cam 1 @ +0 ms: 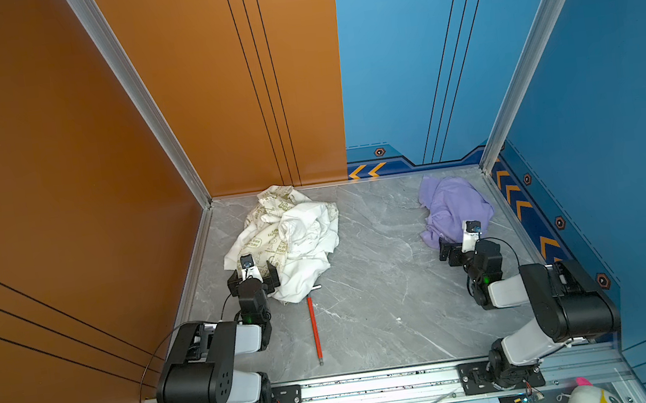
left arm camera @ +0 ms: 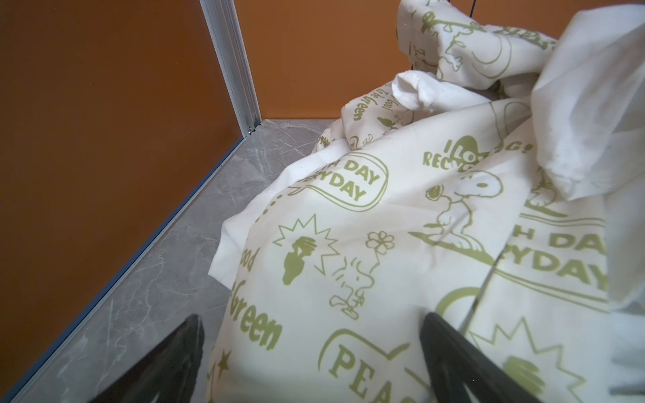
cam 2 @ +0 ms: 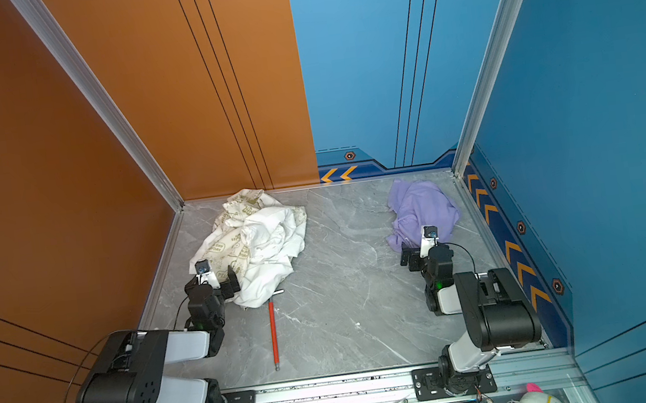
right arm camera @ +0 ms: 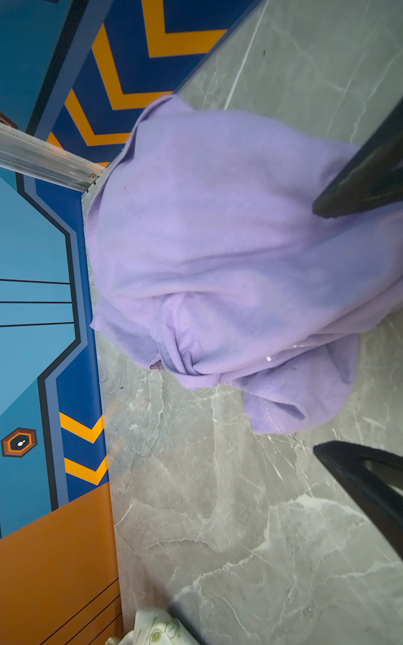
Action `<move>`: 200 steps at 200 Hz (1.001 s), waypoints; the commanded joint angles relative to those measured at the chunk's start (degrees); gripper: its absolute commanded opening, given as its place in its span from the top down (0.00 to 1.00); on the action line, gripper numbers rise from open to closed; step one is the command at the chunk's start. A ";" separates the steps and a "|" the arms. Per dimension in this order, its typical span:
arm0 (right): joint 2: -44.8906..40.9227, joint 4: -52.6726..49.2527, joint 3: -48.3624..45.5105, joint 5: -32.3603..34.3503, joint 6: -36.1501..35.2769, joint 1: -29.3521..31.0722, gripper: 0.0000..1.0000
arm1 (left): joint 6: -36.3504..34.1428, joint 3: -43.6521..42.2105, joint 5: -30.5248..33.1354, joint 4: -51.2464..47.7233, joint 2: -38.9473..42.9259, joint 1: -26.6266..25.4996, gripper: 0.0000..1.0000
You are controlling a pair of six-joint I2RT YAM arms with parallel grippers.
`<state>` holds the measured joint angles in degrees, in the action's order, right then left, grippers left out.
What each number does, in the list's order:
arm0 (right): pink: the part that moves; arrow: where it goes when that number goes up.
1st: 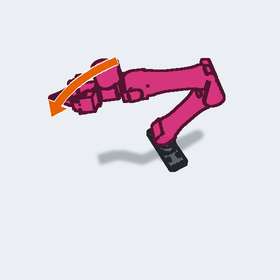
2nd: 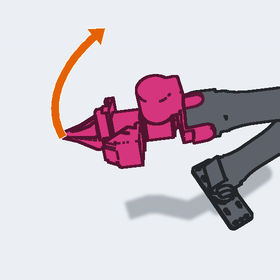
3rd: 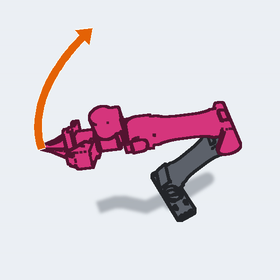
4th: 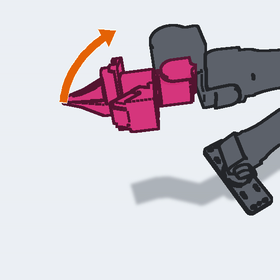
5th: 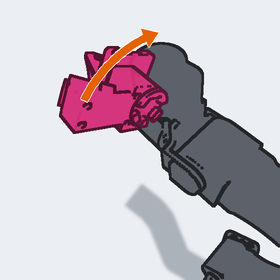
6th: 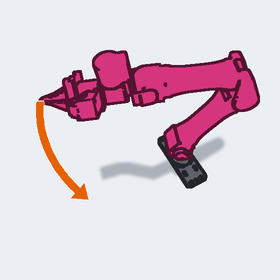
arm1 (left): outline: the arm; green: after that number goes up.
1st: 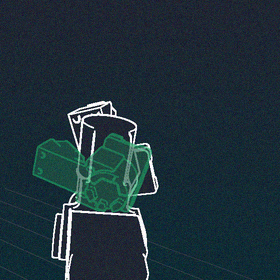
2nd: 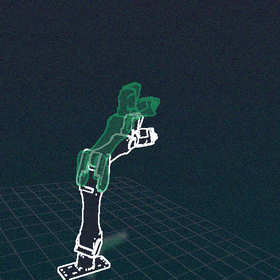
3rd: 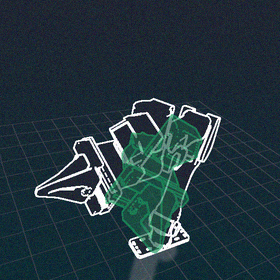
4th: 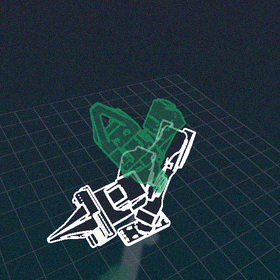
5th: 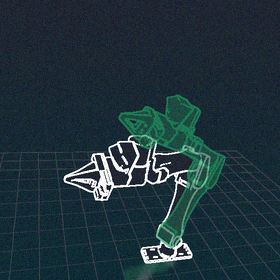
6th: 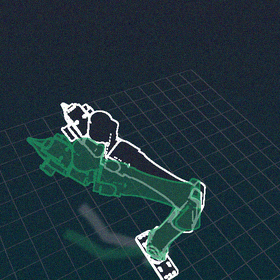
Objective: Pick out a specific cloth from the pile
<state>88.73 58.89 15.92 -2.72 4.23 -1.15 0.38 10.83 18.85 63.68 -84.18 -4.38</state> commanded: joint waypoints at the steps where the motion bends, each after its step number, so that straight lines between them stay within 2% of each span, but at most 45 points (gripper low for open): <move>1: 0.27 1.47 1.43 0.41 -0.86 0.44 0.00 | -0.95 1.74 -3.71 5.70 -3.94 0.43 0.02; 15: -0.23 -3.36 3.67 0.28 -1.37 0.53 0.00 | -1.28 2.26 -3.22 7.67 -6.73 0.36 0.02; 31: -0.17 -6.12 4.99 0.02 -1.45 0.53 0.00 | -1.30 2.52 -3.26 6.72 -6.30 0.47 0.02; 56: -0.05 -5.69 4.99 0.28 -1.33 0.62 0.00 | -1.52 3.24 -3.51 5.79 -6.52 0.43 0.02; 78: -0.05 -5.42 4.86 0.56 -1.33 0.70 0.00 | -1.34 5.81 -2.81 0.13 -6.14 0.30 0.02; 91: -0.22 -4.23 4.06 2.94 -2.15 1.95 0.00 | -0.68 7.86 0.26 -3.54 -5.94 0.03 0.02; 109: -0.07 -5.43 4.72 1.85 -2.14 1.51 0.00 | -0.08 9.38 1.72 -6.45 -5.96 0.05 0.02; 200: -0.02 -5.51 4.91 1.27 -1.61 1.14 0.00 | -1.05 9.35 2.34 -6.46 -5.96 -1.05 0.02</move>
<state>88.73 54.43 20.18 -1.65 3.14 0.21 -0.19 19.75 19.81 58.37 -90.45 -4.95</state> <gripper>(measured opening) 0.999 0.980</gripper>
